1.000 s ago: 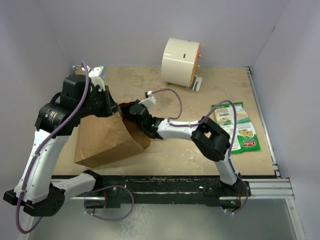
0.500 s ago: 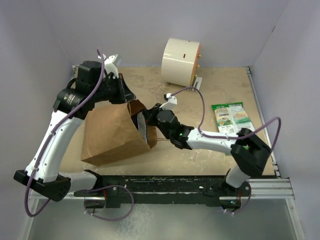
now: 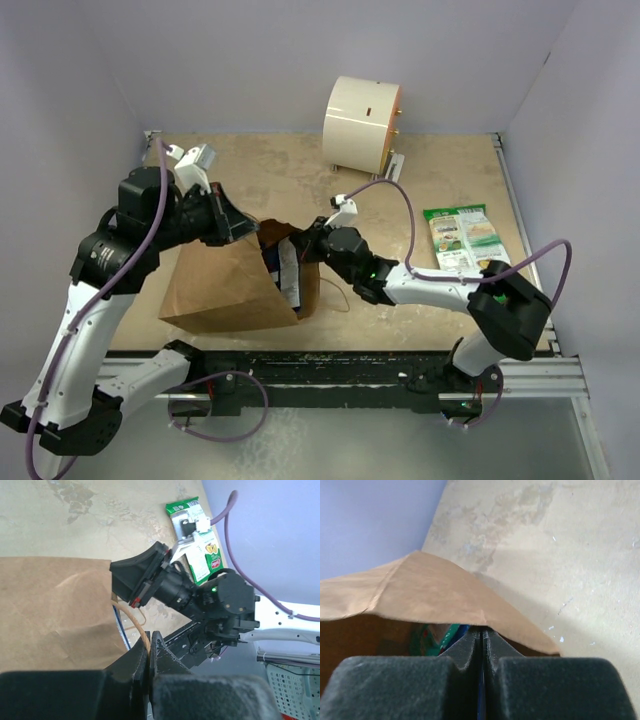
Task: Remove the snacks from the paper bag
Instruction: Take out the snack from the paper bag.
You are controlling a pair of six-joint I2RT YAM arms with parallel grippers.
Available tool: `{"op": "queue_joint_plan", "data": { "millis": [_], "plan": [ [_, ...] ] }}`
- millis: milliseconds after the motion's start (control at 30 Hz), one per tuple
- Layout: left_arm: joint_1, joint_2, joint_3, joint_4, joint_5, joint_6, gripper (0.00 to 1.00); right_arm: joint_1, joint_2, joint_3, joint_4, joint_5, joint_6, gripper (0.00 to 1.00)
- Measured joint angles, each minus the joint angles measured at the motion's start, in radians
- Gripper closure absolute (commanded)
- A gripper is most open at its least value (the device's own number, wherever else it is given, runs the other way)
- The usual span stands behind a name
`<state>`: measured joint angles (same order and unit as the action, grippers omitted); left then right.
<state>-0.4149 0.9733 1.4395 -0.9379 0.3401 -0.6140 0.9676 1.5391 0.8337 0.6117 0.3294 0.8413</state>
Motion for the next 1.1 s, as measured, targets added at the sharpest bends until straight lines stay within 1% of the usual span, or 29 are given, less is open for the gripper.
{"op": "queue_joint_plan", "data": {
  "millis": [167, 367, 500, 600, 733, 867, 967, 1067, 1100],
  "plan": [
    [0.0, 0.007, 0.0, 0.009, -0.003, -0.023, 1.0, -0.005, 0.051, -0.005, -0.022, -0.037, 0.032, 0.81],
    [0.0, 0.014, 0.019, 0.0, -0.016, -0.026, 1.0, -0.016, 0.05, -0.005, -0.134, -0.117, 0.072, 0.61],
    [0.0, 0.021, 0.034, -0.007, -0.027, -0.023, 1.0, -0.017, 0.025, -0.005, -0.203, -0.167, 0.102, 0.52],
    [0.0, 0.03, 0.044, -0.011, -0.026, -0.021, 1.0, -0.014, -0.001, -0.023, -0.209, -0.202, 0.138, 0.47],
    [0.0, 0.045, 0.058, -0.018, -0.025, -0.018, 1.0, -0.003, -0.024, -0.062, -0.211, -0.243, 0.198, 0.46],
    [0.0, 0.05, 0.06, -0.022, -0.023, -0.017, 1.0, 0.023, -0.023, -0.075, -0.21, -0.254, 0.256, 0.47],
    [0.0, 0.051, 0.06, -0.021, -0.021, -0.018, 1.0, 0.05, -0.013, -0.082, -0.193, -0.271, 0.29, 0.52],
    [0.0, 0.052, 0.06, -0.021, -0.021, -0.018, 1.0, 0.067, 0.022, -0.082, -0.176, -0.291, 0.309, 0.63],
    [0.0, 0.052, 0.06, -0.022, -0.021, -0.018, 1.0, 0.071, 0.035, -0.082, -0.177, -0.296, 0.317, 0.66]
  ]
}}
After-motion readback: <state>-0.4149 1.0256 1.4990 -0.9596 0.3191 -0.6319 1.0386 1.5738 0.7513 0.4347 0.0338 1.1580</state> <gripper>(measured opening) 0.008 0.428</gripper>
